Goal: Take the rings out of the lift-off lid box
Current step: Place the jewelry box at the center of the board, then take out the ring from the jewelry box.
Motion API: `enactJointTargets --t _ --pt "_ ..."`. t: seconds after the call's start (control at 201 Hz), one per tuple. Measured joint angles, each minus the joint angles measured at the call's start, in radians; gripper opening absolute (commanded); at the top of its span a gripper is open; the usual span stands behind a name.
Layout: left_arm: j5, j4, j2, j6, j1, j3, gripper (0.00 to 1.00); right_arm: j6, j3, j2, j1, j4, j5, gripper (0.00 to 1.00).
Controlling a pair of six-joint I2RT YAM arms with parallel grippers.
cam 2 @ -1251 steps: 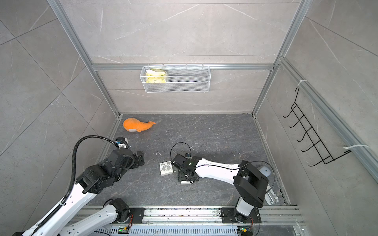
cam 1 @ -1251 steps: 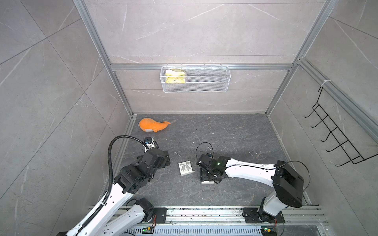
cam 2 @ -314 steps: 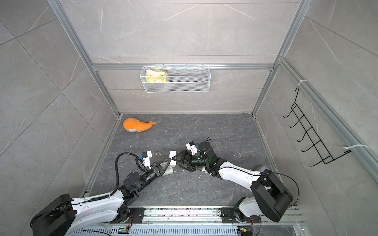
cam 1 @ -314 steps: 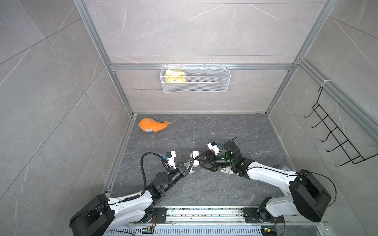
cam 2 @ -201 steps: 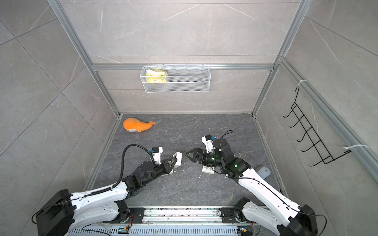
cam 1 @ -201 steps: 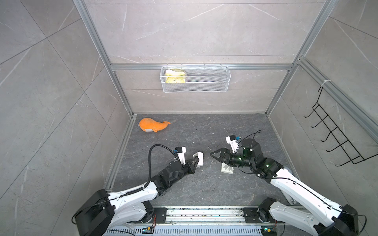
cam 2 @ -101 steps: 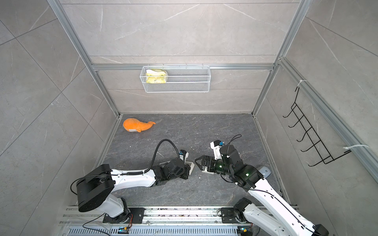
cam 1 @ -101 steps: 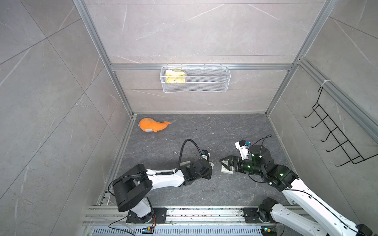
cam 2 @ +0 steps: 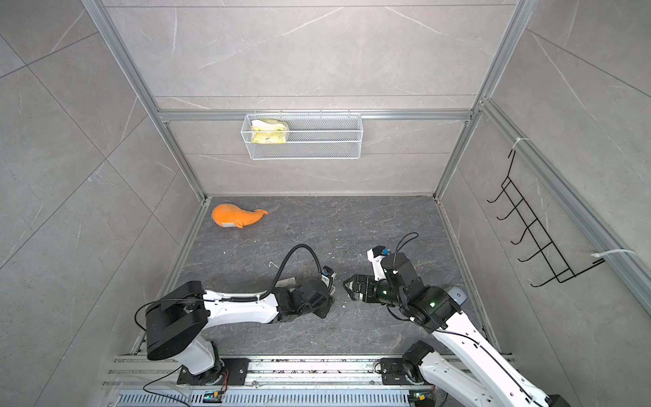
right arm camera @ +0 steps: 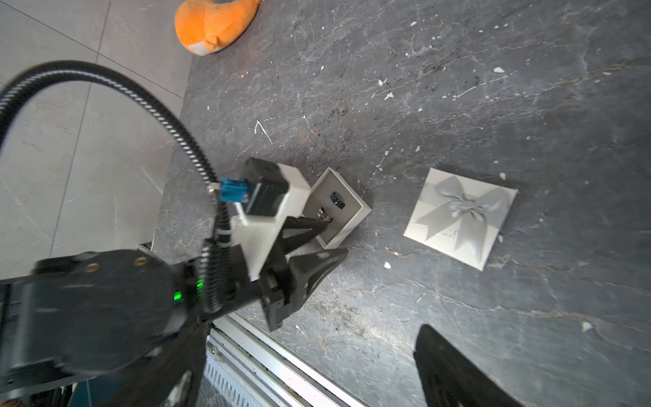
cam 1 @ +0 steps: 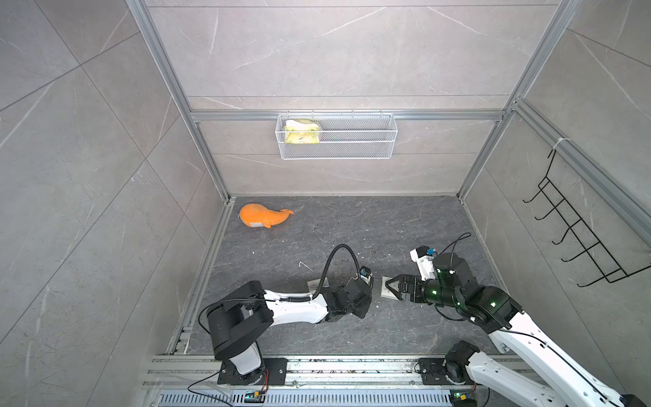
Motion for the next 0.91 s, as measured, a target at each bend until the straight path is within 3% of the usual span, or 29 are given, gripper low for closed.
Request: enactJointTargets --t 0.214,0.358,0.572,0.911 --pt "-0.045 -0.035 -0.29 0.013 -0.003 -0.048 0.67 -0.049 0.011 0.099 0.0 -0.031 0.045 0.83" --pt "-0.093 -0.068 -0.457 -0.018 -0.004 -0.121 0.67 -0.087 0.034 0.237 0.036 -0.029 0.07 0.79" --pt "-0.142 -0.101 -0.529 -0.119 -0.004 -0.272 0.67 -0.135 0.153 0.478 0.189 -0.023 0.161 0.71" --pt "-0.144 -0.055 -0.673 -0.214 -0.008 -0.494 0.67 -0.213 0.27 0.701 0.282 -0.003 0.296 0.58"
